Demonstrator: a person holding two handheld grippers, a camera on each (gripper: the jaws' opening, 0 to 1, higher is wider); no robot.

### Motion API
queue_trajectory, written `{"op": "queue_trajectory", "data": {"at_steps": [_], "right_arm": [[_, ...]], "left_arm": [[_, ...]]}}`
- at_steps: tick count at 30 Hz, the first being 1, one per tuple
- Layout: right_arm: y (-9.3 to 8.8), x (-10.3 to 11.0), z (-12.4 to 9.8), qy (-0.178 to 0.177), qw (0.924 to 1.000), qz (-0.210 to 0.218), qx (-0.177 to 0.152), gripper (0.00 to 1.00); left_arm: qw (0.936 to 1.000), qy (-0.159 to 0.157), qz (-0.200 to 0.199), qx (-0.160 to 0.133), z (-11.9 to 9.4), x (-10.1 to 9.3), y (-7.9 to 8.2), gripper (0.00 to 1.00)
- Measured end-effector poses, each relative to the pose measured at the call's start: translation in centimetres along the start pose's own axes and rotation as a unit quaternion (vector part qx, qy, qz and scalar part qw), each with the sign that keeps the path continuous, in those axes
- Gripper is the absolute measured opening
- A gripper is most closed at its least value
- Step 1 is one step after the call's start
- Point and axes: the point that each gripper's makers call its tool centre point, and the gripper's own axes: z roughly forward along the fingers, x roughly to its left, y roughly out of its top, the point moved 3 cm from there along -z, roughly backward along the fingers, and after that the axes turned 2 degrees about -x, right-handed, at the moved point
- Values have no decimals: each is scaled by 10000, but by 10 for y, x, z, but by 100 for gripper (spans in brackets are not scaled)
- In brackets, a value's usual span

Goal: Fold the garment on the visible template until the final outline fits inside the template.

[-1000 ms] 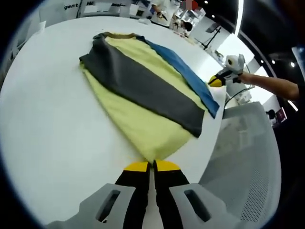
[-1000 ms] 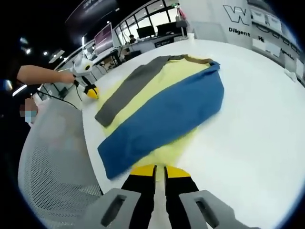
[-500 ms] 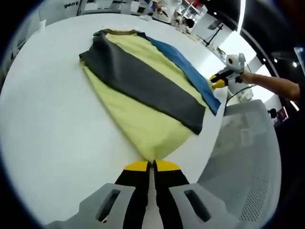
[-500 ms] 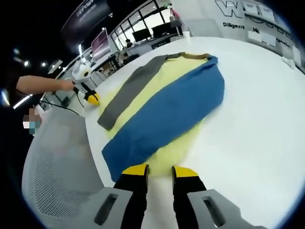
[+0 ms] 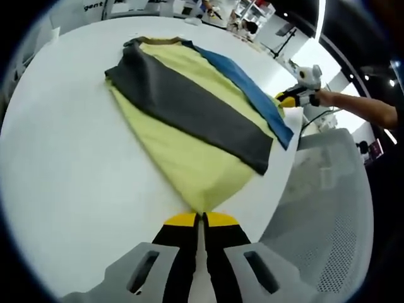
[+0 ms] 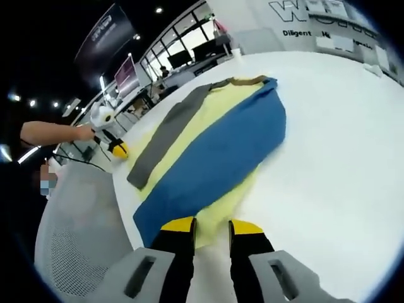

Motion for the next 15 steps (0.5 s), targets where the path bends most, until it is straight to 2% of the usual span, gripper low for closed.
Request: {"op": "queue_trajectory", "data": {"at_steps": [3, 6, 15], "right_arm": [[-4, 11, 3, 352, 9991, 232, 23, 9], [1, 24, 2, 833, 9943, 617, -259, 6], [15, 34, -8, 1226, 9883, 792, -440, 0]], "left_arm": [[10000, 8, -3, 13, 1, 0, 0, 1], [10000, 13, -13, 16, 1, -1, -1, 1], [10000, 28, -40, 34, 0, 1, -1, 1]]}}
